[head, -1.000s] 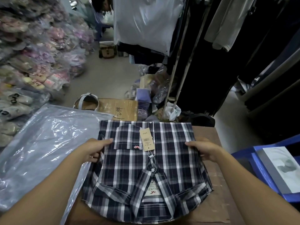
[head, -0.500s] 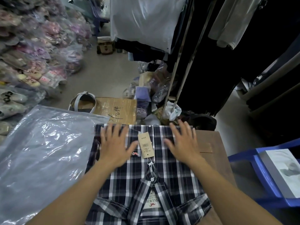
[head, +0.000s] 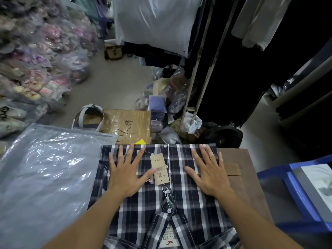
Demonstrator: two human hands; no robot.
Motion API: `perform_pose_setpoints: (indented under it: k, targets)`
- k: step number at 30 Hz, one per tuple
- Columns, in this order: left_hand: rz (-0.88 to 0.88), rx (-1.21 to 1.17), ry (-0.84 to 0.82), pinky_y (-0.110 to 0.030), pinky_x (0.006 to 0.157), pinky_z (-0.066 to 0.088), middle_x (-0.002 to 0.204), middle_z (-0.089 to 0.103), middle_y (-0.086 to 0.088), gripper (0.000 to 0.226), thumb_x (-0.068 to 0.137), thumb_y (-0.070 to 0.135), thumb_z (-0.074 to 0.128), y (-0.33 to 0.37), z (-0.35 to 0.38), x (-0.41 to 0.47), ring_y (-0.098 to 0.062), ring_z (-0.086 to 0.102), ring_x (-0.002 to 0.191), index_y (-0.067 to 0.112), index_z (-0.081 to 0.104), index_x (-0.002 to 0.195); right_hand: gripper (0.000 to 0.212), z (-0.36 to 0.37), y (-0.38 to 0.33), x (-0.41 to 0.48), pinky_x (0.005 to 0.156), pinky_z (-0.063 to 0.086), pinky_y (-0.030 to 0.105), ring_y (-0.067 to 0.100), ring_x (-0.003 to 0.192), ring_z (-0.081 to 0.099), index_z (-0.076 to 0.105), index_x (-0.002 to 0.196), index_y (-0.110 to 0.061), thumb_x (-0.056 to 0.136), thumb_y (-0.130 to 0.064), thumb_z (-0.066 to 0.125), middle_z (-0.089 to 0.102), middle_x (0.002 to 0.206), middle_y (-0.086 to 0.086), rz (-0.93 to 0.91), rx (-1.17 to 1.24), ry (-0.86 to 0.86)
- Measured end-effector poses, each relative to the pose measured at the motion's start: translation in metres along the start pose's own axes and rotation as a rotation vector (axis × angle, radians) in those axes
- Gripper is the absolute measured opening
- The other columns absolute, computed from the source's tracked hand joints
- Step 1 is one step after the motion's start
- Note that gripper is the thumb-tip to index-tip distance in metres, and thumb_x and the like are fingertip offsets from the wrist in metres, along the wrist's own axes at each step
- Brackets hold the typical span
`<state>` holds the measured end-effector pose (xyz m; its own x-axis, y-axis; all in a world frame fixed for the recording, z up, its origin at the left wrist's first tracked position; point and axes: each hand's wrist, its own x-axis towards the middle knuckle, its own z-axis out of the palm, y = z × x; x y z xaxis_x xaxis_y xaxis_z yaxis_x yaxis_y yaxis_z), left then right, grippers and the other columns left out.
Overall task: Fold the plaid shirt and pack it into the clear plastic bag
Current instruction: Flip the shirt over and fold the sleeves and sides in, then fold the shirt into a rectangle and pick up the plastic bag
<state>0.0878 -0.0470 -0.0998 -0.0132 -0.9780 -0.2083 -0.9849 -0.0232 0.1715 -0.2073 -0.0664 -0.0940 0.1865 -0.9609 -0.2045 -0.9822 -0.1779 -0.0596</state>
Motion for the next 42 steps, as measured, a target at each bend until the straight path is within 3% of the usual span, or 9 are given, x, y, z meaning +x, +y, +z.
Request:
perform_pose_setpoints:
  k: [4,8,20,23,30,35,37,39,42]
  targets:
    - [0.010,-0.128,-0.102,-0.058,0.116,-0.020,0.161,-0.029,0.004,0.100,0.071,0.094,0.008,0.002,-0.014,-0.002,-0.025,-0.035,0.144,0.042,-0.008,0.154,0.073,-0.010,0.009,-0.003,0.123,-0.004,0.045,0.011,0.149,-0.021,0.004,0.156,-0.034,0.095,-0.070,0.020,-0.012,0.165,-0.006,-0.022,0.261,0.011]
    - [0.278,-0.081,-0.193,-0.046,0.117,-0.019,0.159,-0.032,0.007,0.120,0.063,0.098,0.035,0.012,-0.033,-0.026,-0.015,-0.034,0.144,0.036,-0.011,0.155,0.053,-0.024,0.025,-0.025,0.110,0.038,0.046,0.031,0.132,0.037,0.048,0.135,-0.022,0.093,-0.053,0.053,0.041,0.140,0.006,0.264,0.481,0.180]
    - [0.394,0.086,-0.474,-0.054,0.115,-0.023,0.159,-0.033,0.005,0.145,0.049,0.081,0.074,0.058,-0.028,-0.030,-0.029,-0.038,0.143,0.042,-0.024,0.149,0.039,-0.056,0.051,-0.067,0.080,0.059,0.042,0.026,0.089,0.073,0.060,0.112,-0.012,0.080,-0.023,0.080,0.075,0.098,0.010,0.626,1.150,-0.377]
    - [0.391,0.109,-0.501,-0.059,0.115,-0.021,0.159,-0.034,0.003,0.148,0.048,0.078,0.077,0.073,-0.030,-0.027,-0.033,-0.038,0.142,0.039,-0.023,0.150,0.059,-0.076,0.055,-0.075,0.089,0.058,0.051,0.034,0.094,0.074,0.058,0.120,-0.004,0.070,-0.015,0.088,0.076,0.104,0.018,0.591,1.356,-0.348]
    - [0.440,0.153,-0.487,-0.062,0.116,-0.017,0.158,-0.037,0.000,0.150,0.049,0.084,0.071,0.112,-0.018,-0.023,-0.036,-0.036,0.142,0.034,-0.030,0.149,0.049,-0.144,0.013,-0.076,0.097,0.051,0.056,0.042,0.104,0.069,0.061,0.119,-0.003,0.074,0.000,0.081,0.074,0.109,0.022,0.278,1.467,-0.297]
    - [0.486,0.011,-0.384,-0.061,0.118,-0.012,0.160,-0.030,0.000,0.150,0.046,0.089,0.064,0.113,-0.006,-0.022,-0.029,-0.028,0.146,0.030,-0.024,0.152,0.046,-0.150,-0.041,-0.058,0.076,0.061,0.046,0.032,0.087,0.074,0.062,0.115,-0.009,0.074,-0.010,0.083,0.076,0.103,0.015,0.186,1.281,-0.279]
    - [0.402,-0.426,-0.350,-0.054,0.121,0.020,0.164,0.018,-0.007,0.136,0.044,0.074,0.074,0.101,-0.013,-0.024,-0.027,0.015,0.152,0.024,0.013,0.155,0.046,-0.144,-0.059,-0.049,0.064,0.058,0.036,0.028,0.083,0.074,0.060,0.115,-0.011,0.075,-0.016,0.083,0.076,0.103,0.014,0.176,1.252,-0.295]
    - [0.246,-0.826,-0.290,-0.027,0.099,0.049,0.129,0.061,-0.005,0.083,0.064,0.038,0.083,0.086,-0.026,-0.028,-0.012,0.058,0.124,0.013,0.050,0.135,0.048,-0.136,-0.078,-0.043,0.057,0.056,0.030,0.022,0.075,0.073,0.057,0.116,-0.012,0.076,-0.018,0.082,0.075,0.104,0.013,0.159,1.218,-0.317]
    - [-0.108,-1.176,-0.189,-0.017,0.063,0.049,0.093,0.074,-0.002,0.010,0.095,0.021,0.061,0.061,-0.053,-0.037,-0.009,0.070,0.078,0.019,0.068,0.101,0.043,-0.119,-0.108,-0.037,0.052,0.055,0.028,0.018,0.071,0.071,0.056,0.113,-0.014,0.078,-0.019,0.080,0.073,0.102,0.011,0.131,1.131,-0.334]
